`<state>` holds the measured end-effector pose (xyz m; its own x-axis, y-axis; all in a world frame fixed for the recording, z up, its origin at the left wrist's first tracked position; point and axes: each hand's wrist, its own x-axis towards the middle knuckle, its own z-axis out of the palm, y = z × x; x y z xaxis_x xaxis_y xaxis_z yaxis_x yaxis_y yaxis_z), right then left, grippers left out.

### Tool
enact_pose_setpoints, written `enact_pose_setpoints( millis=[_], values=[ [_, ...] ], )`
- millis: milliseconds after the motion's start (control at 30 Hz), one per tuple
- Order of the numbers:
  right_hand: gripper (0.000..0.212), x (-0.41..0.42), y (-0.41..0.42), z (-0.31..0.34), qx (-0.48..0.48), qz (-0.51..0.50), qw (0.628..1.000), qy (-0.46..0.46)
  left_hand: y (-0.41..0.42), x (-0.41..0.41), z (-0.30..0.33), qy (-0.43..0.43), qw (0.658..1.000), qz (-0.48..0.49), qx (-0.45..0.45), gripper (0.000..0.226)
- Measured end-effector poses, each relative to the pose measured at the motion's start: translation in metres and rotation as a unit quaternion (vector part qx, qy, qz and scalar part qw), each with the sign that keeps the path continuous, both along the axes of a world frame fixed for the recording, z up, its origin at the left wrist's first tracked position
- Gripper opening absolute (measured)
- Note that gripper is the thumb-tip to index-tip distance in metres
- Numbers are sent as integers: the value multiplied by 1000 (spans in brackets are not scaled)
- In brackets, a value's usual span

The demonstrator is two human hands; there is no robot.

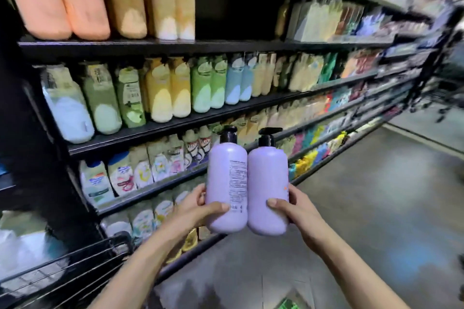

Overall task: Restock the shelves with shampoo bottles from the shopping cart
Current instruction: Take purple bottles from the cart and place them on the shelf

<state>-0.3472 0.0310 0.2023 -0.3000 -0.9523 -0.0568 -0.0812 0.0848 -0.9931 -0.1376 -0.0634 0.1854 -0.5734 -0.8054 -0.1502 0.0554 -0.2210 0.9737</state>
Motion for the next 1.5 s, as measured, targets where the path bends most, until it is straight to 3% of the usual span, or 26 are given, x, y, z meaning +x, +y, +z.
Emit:
enact_pose_setpoints(
  millis=[367,533,800,900,1200,1500],
  values=[
    [72,-113,-49,26,-43,17,999,2,-37,-100,48,-19,997,8,-68,86],
    [68,-145,-119,45,-75,42,996,10,-102,-124,70,-42,992,22,-115,93],
    [68,-187,-260,103,-146,105,983,37,-208,-159,125,-31,979,98,-174,84],
    [67,-195,-311,130,-172,132,975,38,-246,-167,154,-43,967,135,-213,92],
    [62,-208,-432,197,-246,194,949,42,-340,-180,222,-98,921,226,-302,86],
    [56,-222,-535,222,-280,209,935,63,-413,-212,245,-152,860,342,-347,66]
  ],
)
